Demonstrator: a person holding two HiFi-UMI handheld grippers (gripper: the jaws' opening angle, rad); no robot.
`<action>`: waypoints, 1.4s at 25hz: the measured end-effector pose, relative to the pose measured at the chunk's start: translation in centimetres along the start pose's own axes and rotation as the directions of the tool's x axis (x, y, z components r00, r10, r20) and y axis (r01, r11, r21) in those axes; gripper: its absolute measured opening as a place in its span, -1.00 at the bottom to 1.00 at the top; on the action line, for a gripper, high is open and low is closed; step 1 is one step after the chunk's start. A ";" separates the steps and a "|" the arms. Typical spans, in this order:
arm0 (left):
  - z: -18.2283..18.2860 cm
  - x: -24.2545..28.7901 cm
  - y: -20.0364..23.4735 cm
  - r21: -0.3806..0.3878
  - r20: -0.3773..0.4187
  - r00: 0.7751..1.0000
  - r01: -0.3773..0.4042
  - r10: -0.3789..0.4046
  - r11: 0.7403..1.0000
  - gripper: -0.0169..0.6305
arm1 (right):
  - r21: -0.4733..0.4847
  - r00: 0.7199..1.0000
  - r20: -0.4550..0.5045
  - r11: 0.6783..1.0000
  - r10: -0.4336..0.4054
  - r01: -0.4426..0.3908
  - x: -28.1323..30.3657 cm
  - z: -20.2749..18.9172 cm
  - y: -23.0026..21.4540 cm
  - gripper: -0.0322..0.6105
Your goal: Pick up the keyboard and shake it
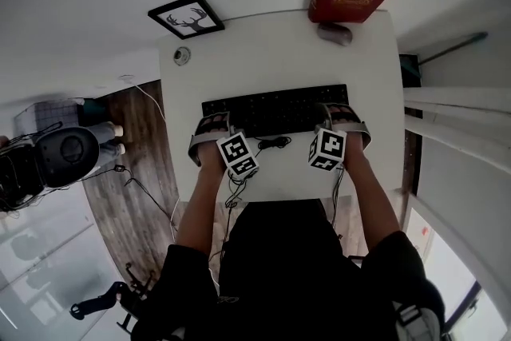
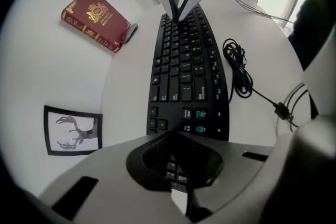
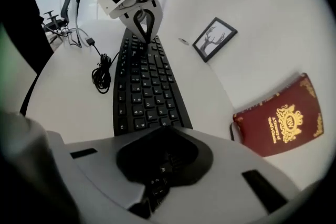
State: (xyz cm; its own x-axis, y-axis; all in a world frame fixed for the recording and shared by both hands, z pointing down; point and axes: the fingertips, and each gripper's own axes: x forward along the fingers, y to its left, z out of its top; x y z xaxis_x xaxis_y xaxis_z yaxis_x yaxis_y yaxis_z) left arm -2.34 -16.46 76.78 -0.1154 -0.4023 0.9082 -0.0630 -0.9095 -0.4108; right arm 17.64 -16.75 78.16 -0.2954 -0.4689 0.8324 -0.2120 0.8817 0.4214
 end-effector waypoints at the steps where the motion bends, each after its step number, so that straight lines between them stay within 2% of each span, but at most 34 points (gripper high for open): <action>1: 0.0 -0.3 0.5 -0.018 0.012 0.999 -0.034 0.034 0.999 -0.94 | 0.013 1.000 0.005 1.000 -0.020 0.020 -0.5 0.2 -0.2 -0.83; 3: -0.1 -2.4 1.6 -0.111 0.059 0.992 -0.107 0.114 0.988 -0.94 | 0.033 0.997 0.030 0.997 -0.073 0.072 -2.2 1.3 -0.5 -0.83; 5: -0.2 -5.9 2.1 -0.264 0.136 0.972 -0.151 0.191 0.953 -0.94 | 0.102 0.986 0.084 0.985 -0.145 0.136 -4.8 3.2 -0.7 -0.83; 7: -0.4 -9.6 1.1 -0.419 0.214 0.943 -0.147 0.255 0.896 -0.94 | 0.229 0.966 0.143 0.957 -0.214 0.178 -8.1 5.3 0.0 -0.83; 9: -0.9 -13.2 -1.0 -0.551 0.279 0.908 -0.114 0.312 0.826 -0.94 | 0.382 0.941 0.204 0.907 -0.269 0.176 -11.6 7.5 1.7 -0.83; 11: -1.1 -16.5 -3.1 -0.676 0.356 0.862 -0.030 0.362 0.736 -0.94 | 0.535 0.899 0.293 0.835 -0.326 0.128 -15.3 9.9 3.2 -0.83; 13: -1.1 -19.3 -4.5 -0.764 0.430 0.800 0.074 0.420 0.641 -0.94 | 0.645 0.828 0.379 0.759 -0.413 0.084 -18.8 11.9 4.0 -0.83; 14: -1.0 -20.6 -5.3 -0.786 0.453 0.770 0.109 0.448 0.609 -0.94 | 0.675 0.796 0.394 0.732 -0.460 0.089 -20.5 12.4 4.5 -0.83; 16: -1.2 -22.8 -7.2 -0.808 0.472 0.728 0.131 0.497 0.575 -0.94 | 0.697 0.753 0.386 0.703 -0.533 0.140 -23.7 13.0 6.2 -0.83; 18: -1.1 -25.0 -9.2 -0.827 0.487 0.684 0.163 0.543 0.537 -0.94 | 0.699 0.728 0.378 0.692 -0.572 0.181 -26.5 13.5 8.4 -0.83; 19: -0.9 -26.3 -10.1 -0.834 0.502 0.653 0.192 0.567 0.517 -0.94 | 0.699 0.719 0.377 0.689 -0.584 0.193 -27.7 13.7 9.3 -0.83; 21: 0.2 -28.8 -11.4 -0.833 0.531 0.591 0.232 0.607 0.502 -0.94 | 0.701 0.706 0.376 0.682 -0.600 0.207 -29.8 13.8 10.5 -0.83; 23: 1.8 -30.7 -12.5 -0.827 0.544 0.558 0.228 0.626 0.514 -0.94 | 0.708 0.694 0.380 0.675 -0.611 0.207 -31.3 13.2 11.1 -0.83; 27: 4.0 -32.6 -14.7 -0.814 0.553 0.557 0.205 0.619 0.543 -0.94 | 0.742 0.661 0.379 0.640 -0.647 0.201 -34.4 11.5 12.0 -0.83; 28: 4.2 -33.1 -15.0 -0.820 0.546 0.553 0.195 0.630 0.539 -0.94 | 0.749 0.643 0.384 0.631 -0.663 0.203 -35.3 11.3 12.0 -0.83; 30: 4.3 -34.7 -15.1 -0.842 0.517 0.527 0.174 0.674 0.510 -0.94 | 0.756 0.603 0.399 0.620 -0.691 0.210 -37.5 11.0 11.9 -0.83; 32: 4.8 -36.9 -15.0 -0.863 0.496 0.478 0.175 0.725 0.474 -0.94 | 0.751 0.578 0.411 0.621 -0.705 0.224 -39.6 10.3 12.0 -0.83; 33: 5.4 -38.0 -15.2 -0.868 0.491 0.452 0.176 0.745 0.465 -0.94 | 0.750 0.572 0.417 0.623 -0.707 0.224 -40.4 9.8 12.3 -0.83; 35: 7.1 -39.8 -15.9 -0.870 0.488 0.419 0.168 0.765 0.463 -0.94 | 0.749 0.564 0.434 0.630 -0.702 0.207 -42.0 8.2 13.0 -0.83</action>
State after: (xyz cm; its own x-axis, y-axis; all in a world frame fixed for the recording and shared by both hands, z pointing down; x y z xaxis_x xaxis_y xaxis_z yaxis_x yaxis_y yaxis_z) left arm 10.29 13.31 47.75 0.3876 -0.9158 0.1050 -0.9112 -0.3979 -0.1068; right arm 19.67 13.97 45.69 -0.4224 -0.9062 0.0174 -0.8922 0.4191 0.1684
